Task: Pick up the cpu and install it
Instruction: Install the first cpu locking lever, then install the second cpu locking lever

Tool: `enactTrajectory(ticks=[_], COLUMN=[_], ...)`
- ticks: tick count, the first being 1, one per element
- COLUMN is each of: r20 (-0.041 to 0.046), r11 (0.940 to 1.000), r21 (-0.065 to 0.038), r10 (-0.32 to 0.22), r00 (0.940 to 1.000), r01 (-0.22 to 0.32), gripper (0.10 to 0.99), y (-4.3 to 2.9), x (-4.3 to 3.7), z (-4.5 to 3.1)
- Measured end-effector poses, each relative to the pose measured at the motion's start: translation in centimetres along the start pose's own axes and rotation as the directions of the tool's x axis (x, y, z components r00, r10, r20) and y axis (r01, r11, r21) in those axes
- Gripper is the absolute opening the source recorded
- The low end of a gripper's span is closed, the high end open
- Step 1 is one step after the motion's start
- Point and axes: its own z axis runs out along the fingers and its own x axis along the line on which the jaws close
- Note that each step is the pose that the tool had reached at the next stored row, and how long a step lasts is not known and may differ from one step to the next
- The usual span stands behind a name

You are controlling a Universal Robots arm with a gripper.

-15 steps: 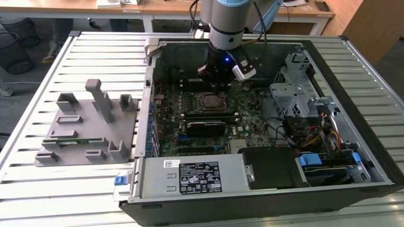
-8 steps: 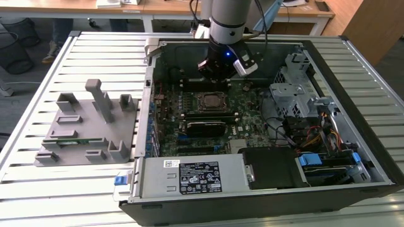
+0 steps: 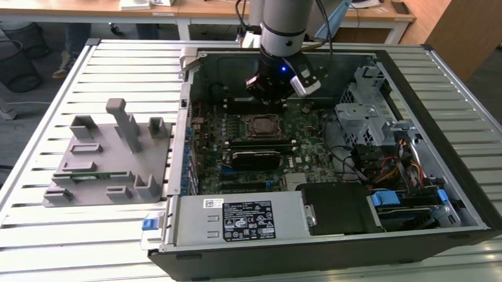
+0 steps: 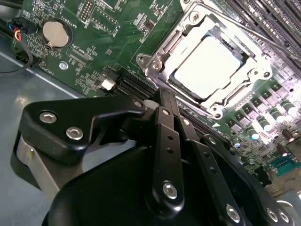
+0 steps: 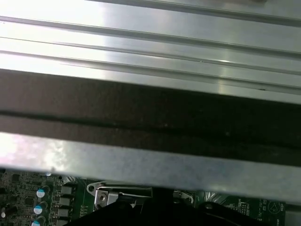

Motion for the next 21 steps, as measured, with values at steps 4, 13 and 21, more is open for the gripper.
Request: enactTrajectory(ticks=[4, 13, 21], r20=[0.0001, 0.0, 0.0], r11=[1.0, 1.0, 1.0], r21=[0.0, 0.0, 0.0], r10=[0.0, 0.0, 0.0], r00=[1.0, 1.0, 1.0], r01=[0.0, 0.0, 0.0], gripper=[0.11, 0.11, 0.11], y=[-0.11, -0.48, -1.3], x=[0.01, 0.05, 0.13], z=[0.0, -0.04, -0.11])
